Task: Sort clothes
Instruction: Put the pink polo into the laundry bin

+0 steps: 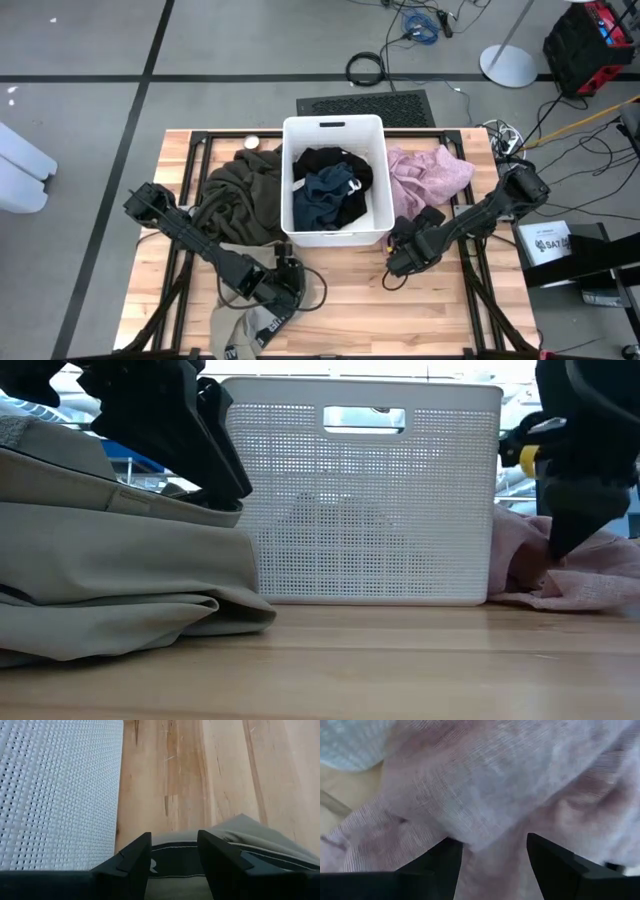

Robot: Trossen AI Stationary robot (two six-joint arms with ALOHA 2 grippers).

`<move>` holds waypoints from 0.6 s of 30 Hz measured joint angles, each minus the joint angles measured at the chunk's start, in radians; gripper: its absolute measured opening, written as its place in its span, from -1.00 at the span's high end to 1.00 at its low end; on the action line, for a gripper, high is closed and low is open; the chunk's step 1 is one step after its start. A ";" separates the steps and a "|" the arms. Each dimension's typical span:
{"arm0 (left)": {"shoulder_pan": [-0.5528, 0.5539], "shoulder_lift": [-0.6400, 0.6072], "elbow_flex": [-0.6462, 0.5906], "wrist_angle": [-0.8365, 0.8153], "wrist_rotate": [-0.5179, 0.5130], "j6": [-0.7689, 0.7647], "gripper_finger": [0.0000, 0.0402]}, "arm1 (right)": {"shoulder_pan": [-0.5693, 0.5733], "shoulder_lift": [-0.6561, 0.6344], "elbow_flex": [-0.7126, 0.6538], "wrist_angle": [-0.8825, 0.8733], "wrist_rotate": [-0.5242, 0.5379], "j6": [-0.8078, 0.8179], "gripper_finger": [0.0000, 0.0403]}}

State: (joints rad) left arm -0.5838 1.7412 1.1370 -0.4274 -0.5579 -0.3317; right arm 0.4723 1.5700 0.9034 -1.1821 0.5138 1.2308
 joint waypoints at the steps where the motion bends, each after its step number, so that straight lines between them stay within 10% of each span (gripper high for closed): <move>1: 0.000 0.000 0.000 0.000 0.000 0.000 0.15 | -0.002 0.000 -0.010 0.016 0.007 0.000 -0.04; 8: 0.000 0.000 0.000 0.001 0.001 0.005 0.15 | -0.026 0.000 -0.066 0.077 0.035 0.008 0.08; 14: 0.001 0.000 0.000 0.000 0.001 0.006 0.15 | -0.046 0.000 -0.070 0.068 0.036 0.013 0.87; 18: 0.001 0.000 0.000 0.000 0.001 0.005 0.15 | -0.045 0.000 -0.036 0.022 -0.029 0.003 0.97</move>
State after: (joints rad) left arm -0.5827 1.7409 1.1370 -0.4271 -0.5571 -0.3269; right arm 0.4275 1.5700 0.8672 -1.1601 0.4844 1.2340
